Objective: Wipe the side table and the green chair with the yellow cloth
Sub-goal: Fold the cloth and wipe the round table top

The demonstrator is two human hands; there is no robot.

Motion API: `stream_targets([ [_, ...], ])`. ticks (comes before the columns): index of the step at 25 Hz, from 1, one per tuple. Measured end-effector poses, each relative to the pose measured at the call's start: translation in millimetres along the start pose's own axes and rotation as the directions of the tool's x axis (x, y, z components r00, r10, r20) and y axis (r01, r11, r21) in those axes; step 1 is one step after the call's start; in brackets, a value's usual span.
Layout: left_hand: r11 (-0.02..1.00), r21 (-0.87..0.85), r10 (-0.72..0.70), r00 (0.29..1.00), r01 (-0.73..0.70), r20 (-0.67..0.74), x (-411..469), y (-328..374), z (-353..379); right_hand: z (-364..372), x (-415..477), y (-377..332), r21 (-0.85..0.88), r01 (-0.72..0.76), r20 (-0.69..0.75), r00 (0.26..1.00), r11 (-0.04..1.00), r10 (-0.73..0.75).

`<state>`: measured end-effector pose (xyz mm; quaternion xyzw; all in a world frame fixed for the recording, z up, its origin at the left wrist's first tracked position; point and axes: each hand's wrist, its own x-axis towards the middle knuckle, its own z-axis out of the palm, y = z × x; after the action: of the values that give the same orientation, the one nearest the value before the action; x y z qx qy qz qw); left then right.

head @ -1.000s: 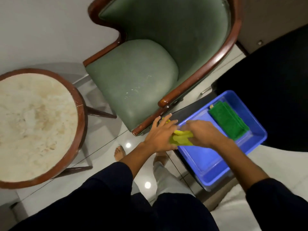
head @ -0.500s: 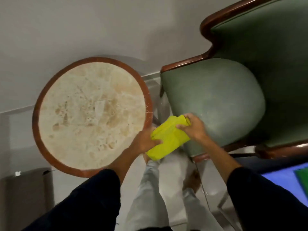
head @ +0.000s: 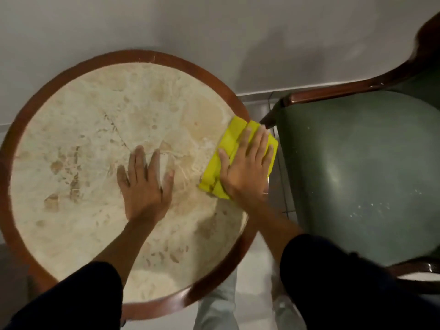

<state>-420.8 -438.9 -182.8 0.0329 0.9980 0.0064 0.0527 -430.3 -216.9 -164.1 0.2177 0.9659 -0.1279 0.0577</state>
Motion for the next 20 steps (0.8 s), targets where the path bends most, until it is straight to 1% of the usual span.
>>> stream_targets([
  [2, 0.999, 0.021, 0.027, 0.994, -0.025, -0.105, -0.1, -1.6, 5.8, -2.0, 55.6, -25.9, -0.011, 0.105, 0.011, 0.994, 0.994, -0.105],
  [3, 1.000, -0.001, 0.024, 0.989, -0.024, -0.144, -0.4, -1.2, 5.5, -2.3, 75.4, -43.0, -0.009, 0.113, 0.015, 0.993, 0.994, -0.113],
  [4, 0.999, -0.030, 0.011, 0.985, -0.017, -0.171, 0.1, -1.2, 4.6, -1.0, 85.4, -57.7, -0.014, 0.130, 0.020, 0.991, 0.991, -0.129],
  [5, 0.998, -0.059, -0.009, 0.983, -0.001, -0.183, 0.7, -1.4, 3.1, 1.3, 82.7, -67.1, -0.020, 0.188, 0.030, 0.982, 0.982, -0.188],
  [6, 0.997, -0.078, -0.023, 0.982, 0.009, -0.187, 0.9, -1.0, 2.1, 3.8, 65.6, -68.5, -0.036, 0.294, 0.034, 0.955, 0.955, -0.293],
  [7, 0.996, -0.086, -0.028, 0.982, 0.012, -0.188, 0.0, -0.3, 1.2, 7.6, 34.8, -61.4, -0.035, 0.434, 0.062, 0.900, 0.900, -0.432],
  [8, 0.996, -0.089, -0.033, 0.981, 0.016, -0.190, -1.2, 0.6, 0.4, 11.4, -6.2, -45.1, -0.029, 0.563, 0.107, 0.823, 0.826, -0.558],
  [9, 0.996, -0.083, -0.031, 0.980, 0.015, -0.195, -1.5, 1.2, 0.4, 12.2, -49.4, -21.4, -0.001, 0.660, 0.160, 0.742, 0.752, -0.651],
  [10, 0.997, -0.073, -0.024, 0.980, 0.010, -0.198, -0.6, 1.0, 0.7, 7.3, -80.4, 5.9, 0.026, 0.727, 0.204, 0.668, 0.686, -0.715],
  [11, 0.998, -0.067, -0.017, 0.981, 0.004, -0.193, 0.3, 0.9, 0.3, 5.2, -90.9, 36.7, 0.023, 0.775, 0.234, 0.611, 0.632, -0.757],
  [12, 0.998, -0.069, -0.013, 0.984, 0.001, -0.178, 0.6, 1.6, -0.9, 1.8, -83.0, 62.2, 0.018, 0.798, 0.252, 0.579, 0.602, -0.775],
  [13, 0.997, -0.082, -0.021, 0.987, 0.008, -0.157, 0.1, 2.6, -2.0, -1.7, -66.4, 77.5, -0.018, 0.775, 0.261, 0.613, 0.631, -0.746],
  [14, 0.994, -0.105, -0.034, 0.990, 0.020, -0.135, 0.5, 3.6, -3.1, -6.0, -45.7, 81.2, -0.078, 0.700, 0.255, 0.703, 0.710, -0.664],
  [15, 0.991, -0.130, -0.044, 0.993, 0.029, -0.112, 0.7, 5.7, -4.9, -11.3, -23.1, 73.8, -0.126, 0.583, 0.213, 0.806, 0.803, -0.552],
  [16, 0.988, -0.152, -0.056, 0.993, 0.040, -0.100, -0.8, 9.5, -7.4, -16.5, -5.2, 59.8, -0.121, 0.498, 0.185, 0.861, 0.859, -0.473],
  [17, 0.980, -0.190, -0.076, 0.991, 0.055, -0.106, -1.0, 13.3, -11.5, -18.6, 5.2, 41.3, -0.080, 0.531, 0.202, 0.837, 0.843, -0.508],
  [18, 0.964, -0.257, -0.108, 0.986, 0.073, -0.127, 1.2, 17.9, -18.1, -18.5, 7.1, 24.8, -0.038, 0.661, 0.238, 0.735, 0.750, -0.635],
  [19, 0.935, -0.344, -0.145, 0.979, 0.090, -0.140, 6.2, 22.2, -26.9, -18.4, 2.2, 16.1, 0.027, 0.783, 0.263, 0.594, 0.621, -0.760],
  [20, 0.901, -0.424, -0.160, 0.978, 0.088, -0.136, 12.1, 26.7, -37.7, -21.7, -6.9, 16.4, 0.088, 0.836, 0.243, 0.509, 0.541, -0.826],
])
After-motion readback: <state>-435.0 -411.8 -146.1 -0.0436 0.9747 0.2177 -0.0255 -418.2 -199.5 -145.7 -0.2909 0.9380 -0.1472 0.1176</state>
